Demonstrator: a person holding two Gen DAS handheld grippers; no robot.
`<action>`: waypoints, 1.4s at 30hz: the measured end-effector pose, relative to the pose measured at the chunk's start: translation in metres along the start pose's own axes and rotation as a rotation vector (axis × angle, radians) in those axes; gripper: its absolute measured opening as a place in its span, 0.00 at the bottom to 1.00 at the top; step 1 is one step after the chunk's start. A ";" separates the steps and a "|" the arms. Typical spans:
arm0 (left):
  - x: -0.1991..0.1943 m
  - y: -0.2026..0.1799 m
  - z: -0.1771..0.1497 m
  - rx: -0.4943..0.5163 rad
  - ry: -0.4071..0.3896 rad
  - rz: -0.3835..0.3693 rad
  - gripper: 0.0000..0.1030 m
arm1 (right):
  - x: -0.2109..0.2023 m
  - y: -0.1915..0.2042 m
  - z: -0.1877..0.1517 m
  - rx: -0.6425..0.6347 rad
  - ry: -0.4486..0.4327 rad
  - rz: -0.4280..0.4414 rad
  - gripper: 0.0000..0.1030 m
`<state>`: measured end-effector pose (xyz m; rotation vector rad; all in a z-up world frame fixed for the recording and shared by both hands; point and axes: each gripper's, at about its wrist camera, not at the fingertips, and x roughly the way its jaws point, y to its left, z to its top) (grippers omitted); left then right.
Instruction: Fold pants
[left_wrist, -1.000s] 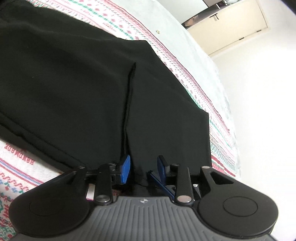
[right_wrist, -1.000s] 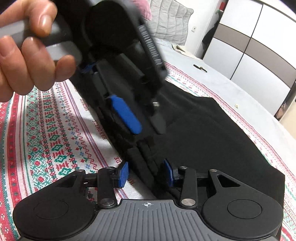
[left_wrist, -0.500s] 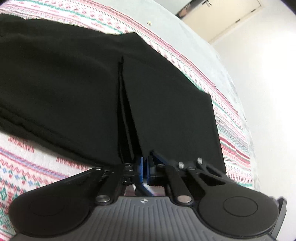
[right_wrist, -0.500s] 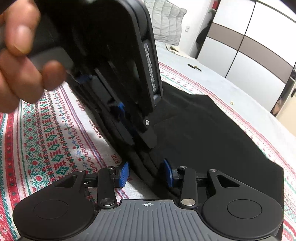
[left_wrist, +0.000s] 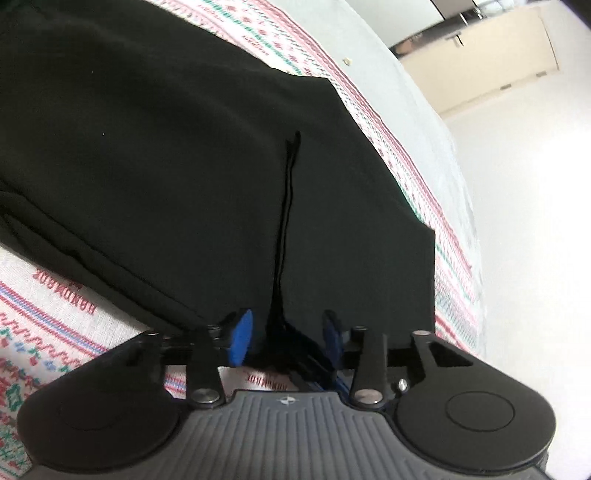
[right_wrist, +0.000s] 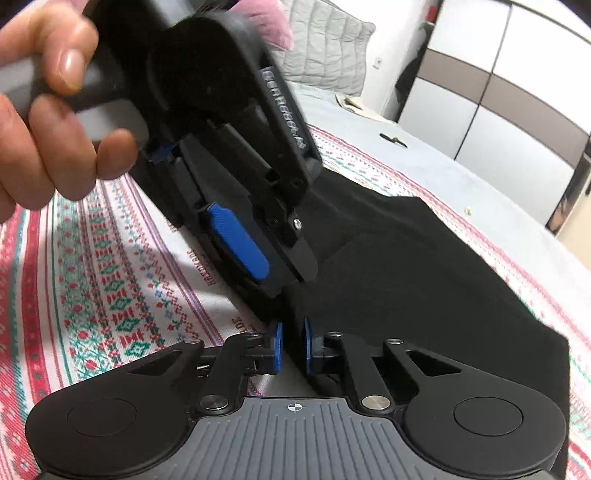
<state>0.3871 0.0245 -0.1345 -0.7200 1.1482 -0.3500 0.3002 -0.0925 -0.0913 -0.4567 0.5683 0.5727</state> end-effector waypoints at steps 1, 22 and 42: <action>0.003 0.002 0.002 -0.018 0.009 -0.025 0.82 | -0.001 -0.003 0.001 0.020 0.001 0.010 0.09; 0.048 -0.005 0.040 -0.031 -0.046 -0.130 0.61 | -0.025 -0.012 0.021 0.158 -0.102 -0.042 0.09; -0.038 -0.030 0.077 0.539 -0.366 0.149 0.33 | 0.000 0.031 0.067 0.231 -0.215 -0.106 0.09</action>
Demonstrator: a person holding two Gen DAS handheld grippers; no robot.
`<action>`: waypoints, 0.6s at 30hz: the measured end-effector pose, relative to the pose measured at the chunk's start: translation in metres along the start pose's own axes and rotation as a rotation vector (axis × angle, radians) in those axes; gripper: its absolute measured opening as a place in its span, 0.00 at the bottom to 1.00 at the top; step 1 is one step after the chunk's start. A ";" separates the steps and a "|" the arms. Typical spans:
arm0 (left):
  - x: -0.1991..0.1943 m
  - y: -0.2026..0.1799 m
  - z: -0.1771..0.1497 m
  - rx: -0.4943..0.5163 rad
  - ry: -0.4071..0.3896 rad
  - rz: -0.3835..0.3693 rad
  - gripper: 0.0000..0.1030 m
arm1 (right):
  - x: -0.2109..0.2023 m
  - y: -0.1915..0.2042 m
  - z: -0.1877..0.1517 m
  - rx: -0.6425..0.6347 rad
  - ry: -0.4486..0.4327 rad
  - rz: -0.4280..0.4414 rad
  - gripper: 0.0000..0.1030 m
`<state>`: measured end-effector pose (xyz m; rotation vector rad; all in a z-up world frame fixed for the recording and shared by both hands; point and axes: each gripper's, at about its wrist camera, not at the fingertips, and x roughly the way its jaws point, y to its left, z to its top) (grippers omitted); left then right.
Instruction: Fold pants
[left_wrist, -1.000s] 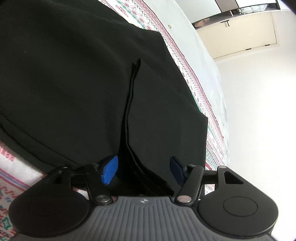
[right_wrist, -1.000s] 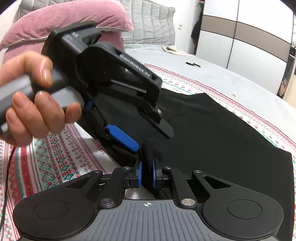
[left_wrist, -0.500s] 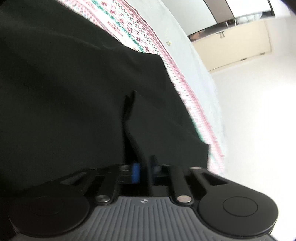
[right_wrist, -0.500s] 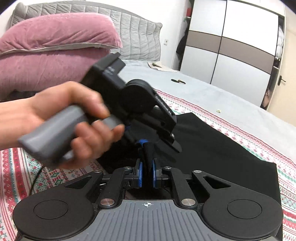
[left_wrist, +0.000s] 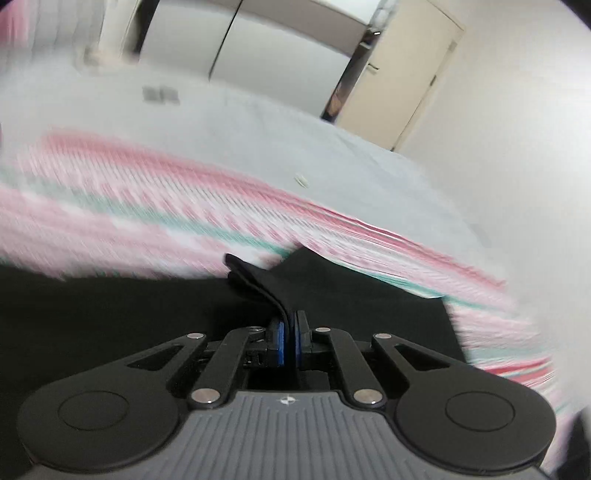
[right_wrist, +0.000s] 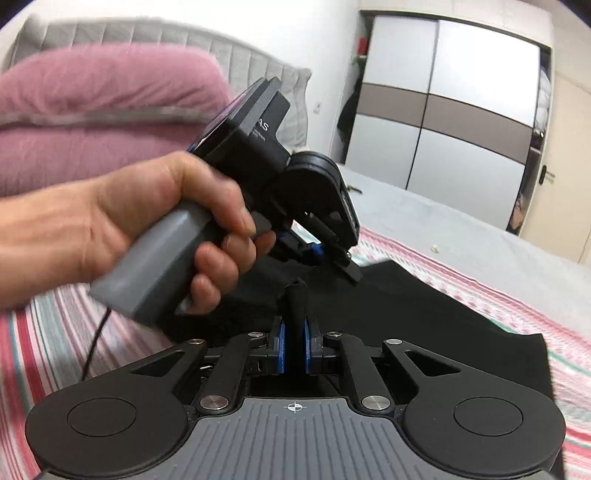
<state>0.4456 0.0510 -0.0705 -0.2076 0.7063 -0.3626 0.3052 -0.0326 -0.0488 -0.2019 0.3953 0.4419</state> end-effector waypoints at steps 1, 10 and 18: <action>-0.005 0.011 0.003 0.027 -0.008 0.032 0.33 | 0.007 0.003 0.005 0.035 -0.003 0.021 0.09; -0.034 0.114 -0.004 -0.050 0.008 0.213 0.33 | 0.095 0.082 0.038 0.096 0.036 0.217 0.09; -0.054 0.121 0.016 -0.006 0.006 0.379 0.61 | 0.130 0.107 0.049 0.201 0.101 0.272 0.09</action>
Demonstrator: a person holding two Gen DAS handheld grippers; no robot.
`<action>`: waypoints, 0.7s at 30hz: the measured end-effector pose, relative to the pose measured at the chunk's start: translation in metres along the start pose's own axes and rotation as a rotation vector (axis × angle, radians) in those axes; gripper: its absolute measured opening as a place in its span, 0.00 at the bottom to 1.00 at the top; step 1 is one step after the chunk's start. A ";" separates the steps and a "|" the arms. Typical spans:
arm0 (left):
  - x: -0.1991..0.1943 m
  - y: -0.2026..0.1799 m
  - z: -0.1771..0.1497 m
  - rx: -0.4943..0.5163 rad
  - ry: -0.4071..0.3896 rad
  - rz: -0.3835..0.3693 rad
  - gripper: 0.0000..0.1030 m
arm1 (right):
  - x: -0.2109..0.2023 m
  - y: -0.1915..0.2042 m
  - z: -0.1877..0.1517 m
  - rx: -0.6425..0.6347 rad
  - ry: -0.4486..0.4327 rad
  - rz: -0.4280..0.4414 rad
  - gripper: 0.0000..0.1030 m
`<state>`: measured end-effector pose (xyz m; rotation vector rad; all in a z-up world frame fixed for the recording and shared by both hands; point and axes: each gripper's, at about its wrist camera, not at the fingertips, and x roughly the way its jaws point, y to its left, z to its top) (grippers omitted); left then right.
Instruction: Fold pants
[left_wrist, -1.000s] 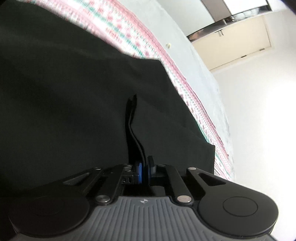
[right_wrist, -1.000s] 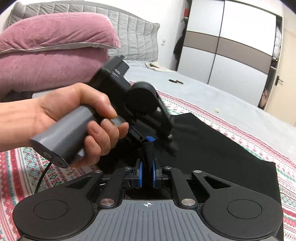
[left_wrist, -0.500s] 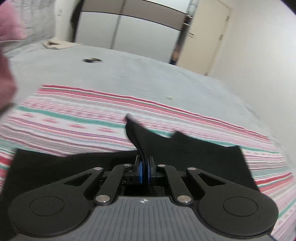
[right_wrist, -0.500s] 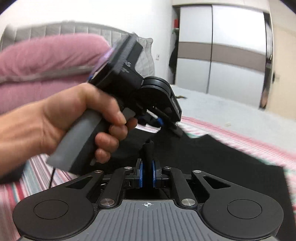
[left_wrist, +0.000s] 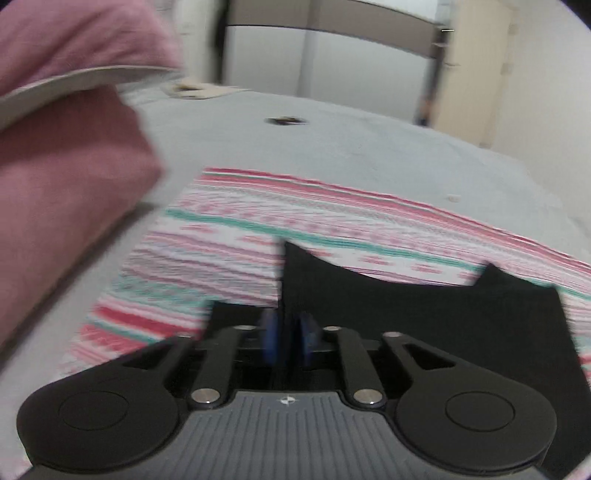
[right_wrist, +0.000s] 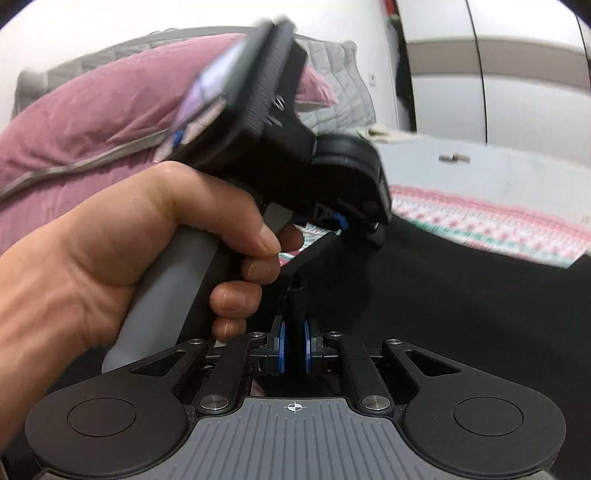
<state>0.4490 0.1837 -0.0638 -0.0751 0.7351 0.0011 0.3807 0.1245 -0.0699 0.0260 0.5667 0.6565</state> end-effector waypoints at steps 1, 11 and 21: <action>0.000 0.007 0.000 -0.025 0.020 0.041 0.67 | 0.004 0.000 0.000 0.013 0.007 -0.008 0.09; -0.059 0.065 -0.011 -0.253 0.023 -0.005 0.74 | 0.020 0.010 -0.011 0.079 0.067 -0.068 0.09; -0.064 0.050 -0.021 -0.310 0.041 -0.060 0.74 | -0.021 0.007 -0.010 0.153 0.097 -0.025 0.53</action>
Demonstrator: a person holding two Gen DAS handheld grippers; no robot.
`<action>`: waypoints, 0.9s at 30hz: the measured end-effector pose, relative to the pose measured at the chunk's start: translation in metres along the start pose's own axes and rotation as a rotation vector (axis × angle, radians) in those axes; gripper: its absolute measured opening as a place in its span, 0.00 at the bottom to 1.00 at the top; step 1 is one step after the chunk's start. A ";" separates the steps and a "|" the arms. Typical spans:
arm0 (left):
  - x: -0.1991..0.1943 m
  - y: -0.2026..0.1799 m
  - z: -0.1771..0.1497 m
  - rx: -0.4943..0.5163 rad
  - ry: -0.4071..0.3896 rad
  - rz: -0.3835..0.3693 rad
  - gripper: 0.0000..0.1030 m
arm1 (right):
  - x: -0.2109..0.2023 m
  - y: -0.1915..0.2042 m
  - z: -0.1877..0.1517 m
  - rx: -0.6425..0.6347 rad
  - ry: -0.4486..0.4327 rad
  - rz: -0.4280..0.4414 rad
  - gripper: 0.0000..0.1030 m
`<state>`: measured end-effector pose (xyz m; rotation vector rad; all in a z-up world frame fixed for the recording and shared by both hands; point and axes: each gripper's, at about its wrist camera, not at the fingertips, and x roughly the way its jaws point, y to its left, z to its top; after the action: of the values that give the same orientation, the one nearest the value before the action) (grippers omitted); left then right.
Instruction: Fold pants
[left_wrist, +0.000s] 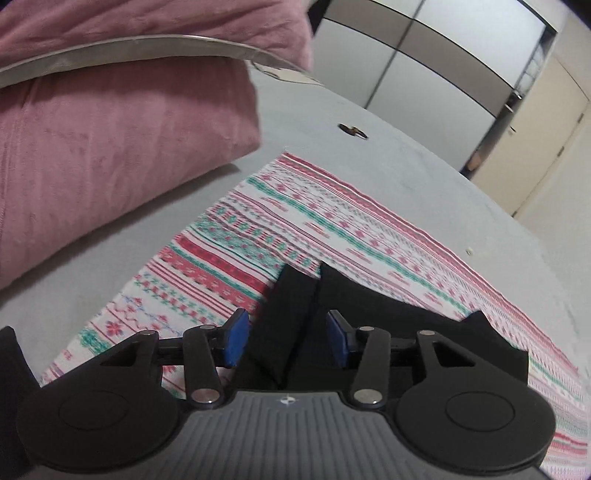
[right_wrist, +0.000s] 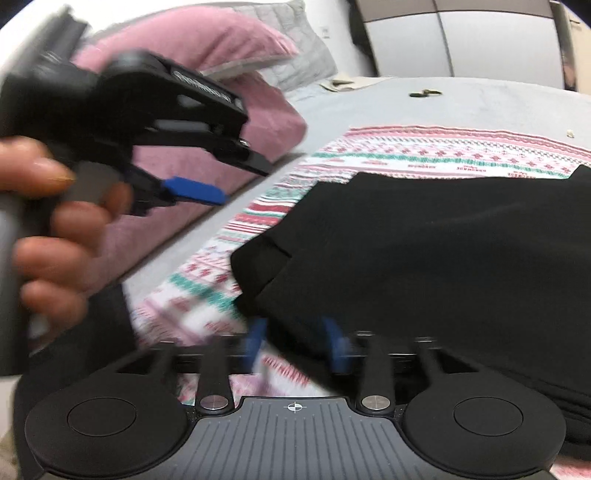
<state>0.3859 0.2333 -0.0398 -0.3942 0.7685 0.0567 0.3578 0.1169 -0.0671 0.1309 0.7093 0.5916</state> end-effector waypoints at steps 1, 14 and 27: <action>-0.001 -0.007 -0.005 0.021 0.006 -0.004 0.74 | -0.016 -0.005 -0.002 -0.005 -0.015 0.005 0.53; 0.042 -0.100 -0.102 0.213 0.236 -0.046 0.73 | -0.148 -0.191 -0.001 0.264 0.000 -0.331 0.53; 0.024 -0.122 -0.111 0.251 0.176 0.031 0.74 | -0.211 -0.278 -0.061 0.327 0.136 -0.378 0.56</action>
<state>0.3531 0.0772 -0.0883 -0.1498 0.9431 -0.0457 0.3207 -0.2357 -0.0771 0.2549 0.9332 0.1206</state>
